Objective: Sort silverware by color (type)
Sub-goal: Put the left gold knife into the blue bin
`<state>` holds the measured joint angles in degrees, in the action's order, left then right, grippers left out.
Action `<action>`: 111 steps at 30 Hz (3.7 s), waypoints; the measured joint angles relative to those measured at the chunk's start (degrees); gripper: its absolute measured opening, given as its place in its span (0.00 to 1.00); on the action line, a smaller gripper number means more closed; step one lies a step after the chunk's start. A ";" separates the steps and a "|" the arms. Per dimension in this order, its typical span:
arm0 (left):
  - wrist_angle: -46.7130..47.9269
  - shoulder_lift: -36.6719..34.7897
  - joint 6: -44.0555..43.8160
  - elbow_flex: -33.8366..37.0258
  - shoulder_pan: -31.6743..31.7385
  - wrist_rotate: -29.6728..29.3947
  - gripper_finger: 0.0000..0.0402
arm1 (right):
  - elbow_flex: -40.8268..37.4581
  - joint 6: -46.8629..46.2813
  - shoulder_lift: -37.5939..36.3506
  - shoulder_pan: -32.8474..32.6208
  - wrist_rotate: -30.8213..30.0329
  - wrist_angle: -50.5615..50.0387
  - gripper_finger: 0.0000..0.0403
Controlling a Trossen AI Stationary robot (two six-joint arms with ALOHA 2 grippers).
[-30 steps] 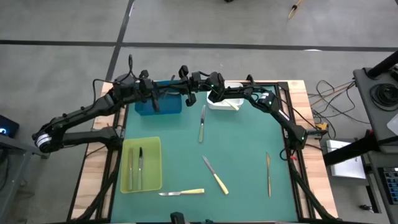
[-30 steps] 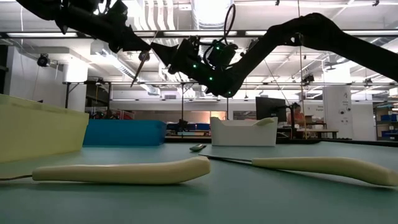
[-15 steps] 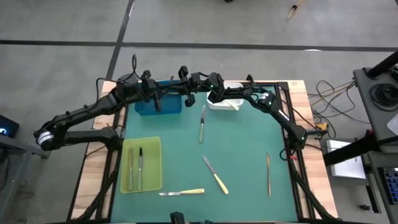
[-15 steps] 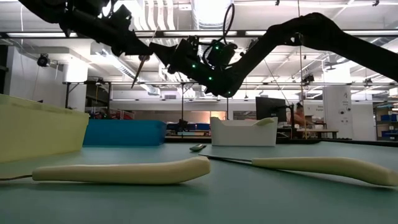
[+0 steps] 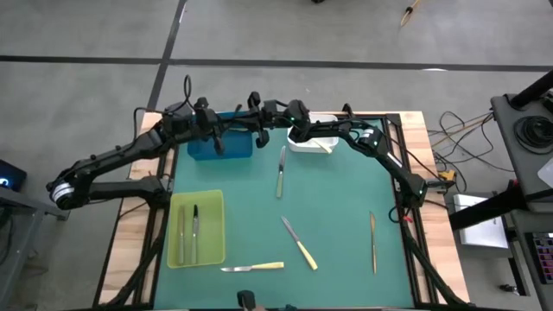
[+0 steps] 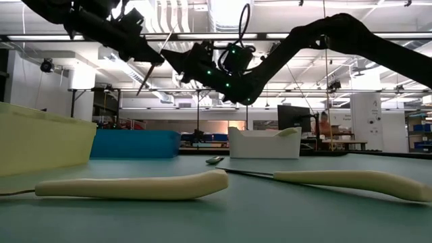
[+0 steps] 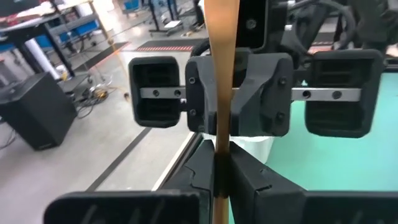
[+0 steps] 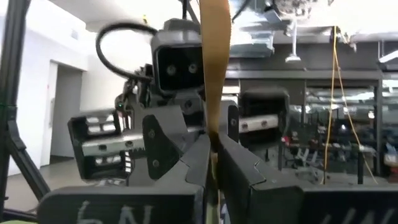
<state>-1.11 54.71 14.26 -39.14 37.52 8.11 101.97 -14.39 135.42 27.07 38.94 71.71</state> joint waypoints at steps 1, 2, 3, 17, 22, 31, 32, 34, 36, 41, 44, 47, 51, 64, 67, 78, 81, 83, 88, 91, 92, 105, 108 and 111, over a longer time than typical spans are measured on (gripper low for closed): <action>0.90 0.03 0.02 -0.52 0.00 -0.34 0.01 | 0.00 0.05 -0.01 0.01 -0.06 -0.75 0.06; 1.79 0.13 0.10 -1.03 0.00 -0.99 0.01 | 0.01 0.19 -0.01 0.02 -0.16 -1.23 0.08; 2.76 0.25 0.20 -1.52 0.03 -1.28 0.01 | 0.02 0.25 -0.01 0.02 -0.19 -1.85 0.09; 20.99 3.87 5.45 -9.26 2.47 -9.48 0.01 | -0.04 -0.93 -3.89 3.25 0.06 -26.18 0.26; 29.08 10.35 8.28 -13.64 4.20 -10.74 0.01 | -0.04 8.64 -8.38 4.27 -0.25 -46.38 0.26; 37.66 20.81 15.70 -19.63 6.98 -10.66 0.01 | -0.05 30.73 -19.02 4.20 -19.62 -80.70 0.21; 38.69 21.66 16.82 -20.06 7.39 -10.63 0.01 | -0.10 31.98 -19.79 4.25 -20.83 -83.11 0.21; 40.53 23.39 18.83 -20.64 8.17 -10.66 0.01 | -0.26 33.49 -21.22 4.33 -21.12 -86.52 0.20; 41.73 25.18 19.90 -20.96 8.88 -10.68 0.01 | -0.84 34.27 -22.94 4.41 -21.05 -88.13 0.19; 43.56 29.36 22.63 -21.27 9.91 -12.81 0.01 | -3.47 35.80 -25.85 4.31 -20.94 -89.58 0.20; 44.68 31.61 24.51 -21.27 10.01 -16.14 0.01 | -5.32 36.53 -27.52 4.22 -20.97 -89.45 0.20; 44.68 33.45 25.48 -21.27 9.99 -16.16 0.01 | -6.43 37.08 -28.59 4.20 -20.92 -89.41 0.19; 43.89 35.69 27.05 -21.27 9.92 -16.16 0.01 | -7.08 38.38 -28.76 4.20 -20.97 -89.78 0.19; 39.10 41.34 29.93 -21.22 10.05 -16.16 0.03 | -7.17 39.08 -29.05 4.20 -20.94 -89.93 0.21; 37.81 42.00 30.14 -21.22 10.08 -16.16 0.03 | -7.17 39.09 -29.05 4.20 -20.92 -89.94 0.19; 37.74 43.87 30.29 -23.91 10.22 -16.16 0.06 | -7.19 39.08 -29.05 4.20 -20.92 -89.94 0.18; 37.91 44.00 30.32 -24.00 10.23 -16.18 0.05 | -7.19 39.04 -29.05 4.20 -20.86 -89.93 0.19; 38.73 44.19 30.33 -23.93 10.23 -16.16 0.04 | -7.20 39.01 -29.05 4.20 -20.84 -89.95 0.20; 40.18 44.66 30.19 -23.82 10.23 -16.21 0.03 | -7.26 39.01 -29.05 4.20 -20.84 -89.95 0.20; 40.35 44.75 29.74 -23.81 10.23 -16.22 0.03 | -7.26 38.91 -29.03 4.20 -20.84 -89.93 0.18; 40.35 44.77 29.60 -23.80 10.23 -16.23 0.04 | -7.26 38.91 -29.03 4.20 -20.84 -89.94 0.18; 40.35 44.77 26.76 -23.80 10.23 -16.70 0.11 | -7.26 38.71 -29.01 4.20 -20.81 -89.93 0.21; 40.35 44.77 26.75 -23.80 10.23 -16.78 0.14 | -7.26 38.38 -29.01 4.20 -20.81 -89.95 0.21; 40.35 44.77 26.75 -23.80 10.23 -16.78 0.15 | -7.26 38.40 -29.01 4.20 -20.81 -89.95 0.20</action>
<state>39.24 99.48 41.01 -62.94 47.75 -8.67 94.72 24.01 106.41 31.27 18.13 -18.24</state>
